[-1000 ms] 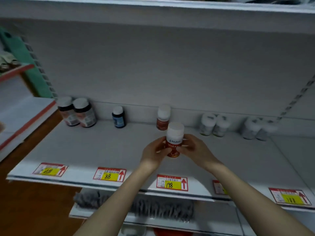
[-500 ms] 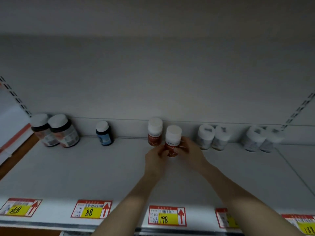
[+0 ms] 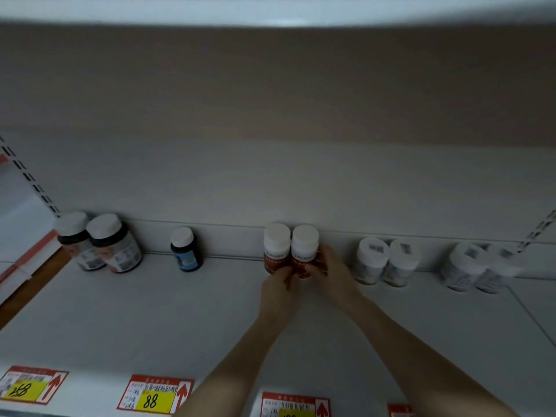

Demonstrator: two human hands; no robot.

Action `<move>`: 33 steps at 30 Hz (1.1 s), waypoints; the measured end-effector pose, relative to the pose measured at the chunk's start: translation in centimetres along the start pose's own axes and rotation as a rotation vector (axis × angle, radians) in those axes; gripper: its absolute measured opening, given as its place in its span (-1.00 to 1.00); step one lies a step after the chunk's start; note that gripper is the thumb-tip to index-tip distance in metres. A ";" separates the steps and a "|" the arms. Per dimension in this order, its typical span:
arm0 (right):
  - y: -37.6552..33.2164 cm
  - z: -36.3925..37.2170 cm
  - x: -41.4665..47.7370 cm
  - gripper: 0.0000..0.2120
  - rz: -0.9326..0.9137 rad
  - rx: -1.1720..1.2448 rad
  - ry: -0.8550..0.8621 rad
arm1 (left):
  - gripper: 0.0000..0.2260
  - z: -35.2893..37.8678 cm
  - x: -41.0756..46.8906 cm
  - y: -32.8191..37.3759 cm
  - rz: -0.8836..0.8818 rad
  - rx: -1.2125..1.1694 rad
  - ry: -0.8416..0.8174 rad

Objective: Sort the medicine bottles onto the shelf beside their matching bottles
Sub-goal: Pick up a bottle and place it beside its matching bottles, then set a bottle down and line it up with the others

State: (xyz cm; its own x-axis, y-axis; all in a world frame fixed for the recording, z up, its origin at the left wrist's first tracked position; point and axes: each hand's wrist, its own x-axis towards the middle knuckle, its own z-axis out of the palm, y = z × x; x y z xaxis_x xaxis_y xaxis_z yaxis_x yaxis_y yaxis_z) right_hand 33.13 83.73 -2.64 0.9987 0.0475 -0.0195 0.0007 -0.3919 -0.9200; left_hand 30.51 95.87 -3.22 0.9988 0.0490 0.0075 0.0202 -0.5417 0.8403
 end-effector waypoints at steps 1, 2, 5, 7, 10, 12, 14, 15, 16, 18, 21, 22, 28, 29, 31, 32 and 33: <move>-0.1 0.0 0.0 -0.55 -0.001 -0.003 0.001 | -0.87 -0.1 0.0 0.0 0.010 0.007 0.001; -0.2 0.1 -0.1 -0.54 -0.006 -0.015 -0.003 | -0.87 -0.2 -0.1 0.0 0.022 0.015 0.004; -0.5 0.1 -0.5 -0.51 -0.016 -0.074 -0.010 | -0.87 -0.7 -0.8 0.1 0.056 0.022 0.005; -0.7 0.0 -1.1 -0.50 0.015 -0.110 0.016 | -0.87 -1.2 -1.4 0.1 0.074 0.013 0.000; -1.1 -0.2 -3.1 -0.51 0.064 -0.157 0.084 | -0.87 -2.0 -2.8 0.3 0.097 -0.019 -0.025; -1.4 -0.7 -5.0 -0.56 0.073 -0.169 0.148 | -0.82 -2.5 -4.2 0.9 0.122 -0.033 -0.049; -1.6 -1.6 -7.4 -0.61 0.073 -0.212 0.214 | -0.84 -2.5 -5.7 1.8 0.141 -0.070 -0.092; -1.6 -2.2 -8.7 -0.62 0.075 -0.228 0.242 | -0.82 -2.4 -6.5 2.4 0.142 -0.085 -0.110; -1.5 -2.8 -9.9 -0.63 0.075 -0.235 0.273 | -0.77 -2.1 -7.3 3.1 0.137 -0.099 -0.125; -1.4 -4.3 -12.5 -0.65 0.095 -0.222 0.349 | -0.71 -1.4 -8.7 4.6 0.132 -0.137 -0.169; -1.1 -7.1 -16.3 -0.68 0.135 -0.174 0.476 | -0.70 0.7 -10.5 6.9 0.163 -0.142 -0.229; -0.9 -8.4 -17.5 -0.69 0.135 -0.156 0.522 | -0.70 1.5 -11.0 7.8 0.177 -0.143 -0.244; 1.1 -17.6 -25.4 -0.67 0.174 -0.144 0.669 | -0.74 8.9 -14.9 14.1 0.312 -0.197 -0.347; 1.6 -19.4 -26.8 -0.67 0.174 -0.148 0.702 | -0.74 10.6 -15.7 15.3 0.336 -0.222 -0.371; 2.8 -23.3 -29.5 -0.67 0.177 -0.151 0.766 | -0.75 14.1 -17.4 18.1 0.358 -0.276 -0.426; 3.4 -25.4 -30.9 -0.67 0.180 -0.156 0.790 | -0.74 16.0 -18.4 19.7 0.365 -0.295 -0.452; 3.9 -27.5 -32.3 -0.67 0.178 -0.161 0.810 | -0.74 17.8 -19.5 21.2 0.371 -0.311 -0.472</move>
State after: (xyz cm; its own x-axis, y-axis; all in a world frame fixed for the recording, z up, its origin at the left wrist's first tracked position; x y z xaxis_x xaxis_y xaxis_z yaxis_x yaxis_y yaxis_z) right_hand 2.27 55.41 5.19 0.7128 -0.6768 0.1839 -0.2146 -0.4602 -0.8615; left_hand 12.31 68.49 4.78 0.8511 -0.5038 0.1476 -0.2713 -0.1813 0.9453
